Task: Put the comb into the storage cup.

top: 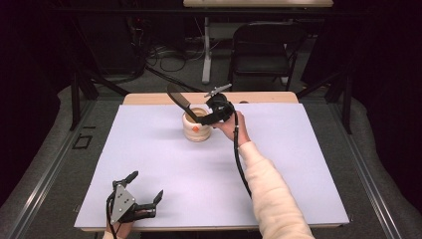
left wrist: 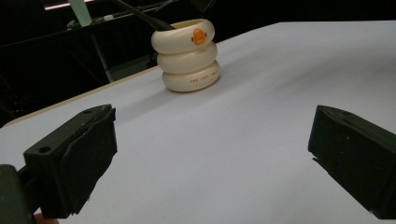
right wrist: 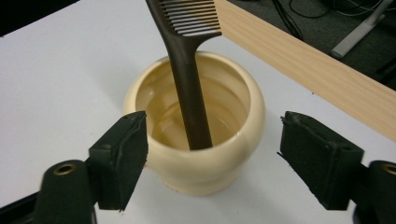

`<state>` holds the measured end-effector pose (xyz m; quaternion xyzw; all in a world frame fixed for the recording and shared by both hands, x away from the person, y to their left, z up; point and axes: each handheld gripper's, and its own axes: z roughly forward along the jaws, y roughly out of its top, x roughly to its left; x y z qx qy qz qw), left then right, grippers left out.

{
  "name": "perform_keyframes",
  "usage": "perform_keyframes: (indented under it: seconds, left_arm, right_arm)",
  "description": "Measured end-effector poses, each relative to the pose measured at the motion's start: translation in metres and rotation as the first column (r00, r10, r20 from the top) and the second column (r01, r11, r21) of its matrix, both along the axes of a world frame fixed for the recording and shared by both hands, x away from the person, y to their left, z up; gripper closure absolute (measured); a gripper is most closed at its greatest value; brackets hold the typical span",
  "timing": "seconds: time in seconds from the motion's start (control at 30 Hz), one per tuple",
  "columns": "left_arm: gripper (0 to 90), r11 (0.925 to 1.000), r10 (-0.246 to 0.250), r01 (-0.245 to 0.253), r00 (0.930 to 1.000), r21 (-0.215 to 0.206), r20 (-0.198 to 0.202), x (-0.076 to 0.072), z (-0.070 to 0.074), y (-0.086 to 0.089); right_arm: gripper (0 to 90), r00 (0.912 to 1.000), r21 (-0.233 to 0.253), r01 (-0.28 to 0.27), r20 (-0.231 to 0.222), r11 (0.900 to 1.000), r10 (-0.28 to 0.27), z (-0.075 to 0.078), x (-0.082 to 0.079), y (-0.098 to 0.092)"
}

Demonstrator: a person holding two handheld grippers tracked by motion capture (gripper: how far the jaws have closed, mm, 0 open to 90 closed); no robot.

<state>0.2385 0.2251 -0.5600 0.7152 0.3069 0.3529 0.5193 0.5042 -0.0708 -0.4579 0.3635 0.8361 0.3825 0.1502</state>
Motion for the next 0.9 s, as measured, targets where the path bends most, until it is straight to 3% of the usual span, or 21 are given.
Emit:
perform_keyframes:
  seconds: [0.37, 0.9]
  left_arm:
    - [1.0, 1.0, -0.003, 0.003, 1.0, 0.002, -0.002, 0.0, 0.0, -0.002]
    - [0.7, 1.0, 0.001, -0.001, 1.0, 0.005, -0.005, -0.001, 0.0, -0.001]
  right_arm:
    - [13.8, 0.9984, 0.016, -0.051, -0.022, 0.999, 0.052, 0.001, -0.019, -0.026]
    - [7.5, 0.9919, 0.016, -0.127, 0.0, 0.992, 0.127, 0.003, -0.055, -0.046]
